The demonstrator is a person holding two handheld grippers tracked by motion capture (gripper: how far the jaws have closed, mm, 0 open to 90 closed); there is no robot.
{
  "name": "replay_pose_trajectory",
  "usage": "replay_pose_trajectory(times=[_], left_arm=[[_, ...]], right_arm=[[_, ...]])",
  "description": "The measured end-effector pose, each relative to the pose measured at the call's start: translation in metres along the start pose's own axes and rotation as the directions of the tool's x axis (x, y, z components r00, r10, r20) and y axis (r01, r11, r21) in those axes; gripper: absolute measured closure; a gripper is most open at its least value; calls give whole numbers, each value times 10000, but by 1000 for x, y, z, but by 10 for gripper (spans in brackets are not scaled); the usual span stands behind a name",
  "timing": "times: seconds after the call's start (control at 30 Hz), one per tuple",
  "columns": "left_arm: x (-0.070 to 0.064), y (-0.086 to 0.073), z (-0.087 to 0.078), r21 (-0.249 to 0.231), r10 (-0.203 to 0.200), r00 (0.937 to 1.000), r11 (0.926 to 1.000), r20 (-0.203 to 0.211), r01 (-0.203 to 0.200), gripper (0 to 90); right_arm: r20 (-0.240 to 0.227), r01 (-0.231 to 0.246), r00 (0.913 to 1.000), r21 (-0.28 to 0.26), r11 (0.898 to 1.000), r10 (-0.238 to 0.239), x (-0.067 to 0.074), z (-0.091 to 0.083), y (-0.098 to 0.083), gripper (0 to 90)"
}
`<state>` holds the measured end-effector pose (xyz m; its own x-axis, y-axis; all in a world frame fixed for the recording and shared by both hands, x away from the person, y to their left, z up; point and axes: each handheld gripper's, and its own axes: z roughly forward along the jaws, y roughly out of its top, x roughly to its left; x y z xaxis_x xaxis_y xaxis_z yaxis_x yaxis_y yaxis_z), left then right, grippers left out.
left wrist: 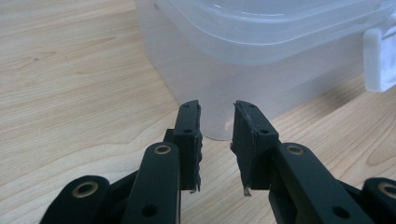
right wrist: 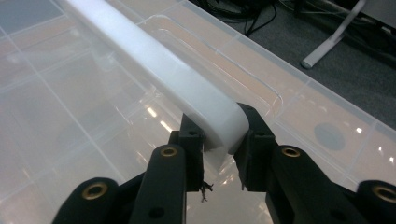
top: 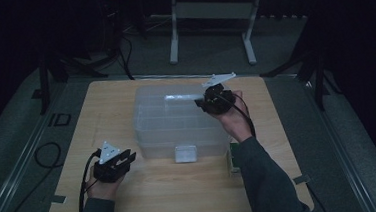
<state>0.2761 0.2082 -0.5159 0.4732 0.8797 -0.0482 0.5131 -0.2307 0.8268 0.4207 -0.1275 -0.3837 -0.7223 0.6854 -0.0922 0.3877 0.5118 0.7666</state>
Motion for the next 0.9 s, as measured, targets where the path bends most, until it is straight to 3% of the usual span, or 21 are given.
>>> replay_pose_trajectory(times=[0.3, 0.67, 0.9], left_arm=[[0, 0, 0, -31, 5, 10000, 10000, 22, -4, 719], [-6, -5, -12, -38, 164, 9998, 9999, 80, -163, 721], [-6, -10, -16, -23, 67, 10000, 10000, 19, -67, 720]], right_arm=[[-225, 363, 9991, 68, 9993, -362, 2, -4, -2, 757], [-644, 921, 9937, -36, 9957, -922, 11, -12, -7, 758], [-582, 805, 9951, 52, 9967, -800, 13, -13, -7, 730]])
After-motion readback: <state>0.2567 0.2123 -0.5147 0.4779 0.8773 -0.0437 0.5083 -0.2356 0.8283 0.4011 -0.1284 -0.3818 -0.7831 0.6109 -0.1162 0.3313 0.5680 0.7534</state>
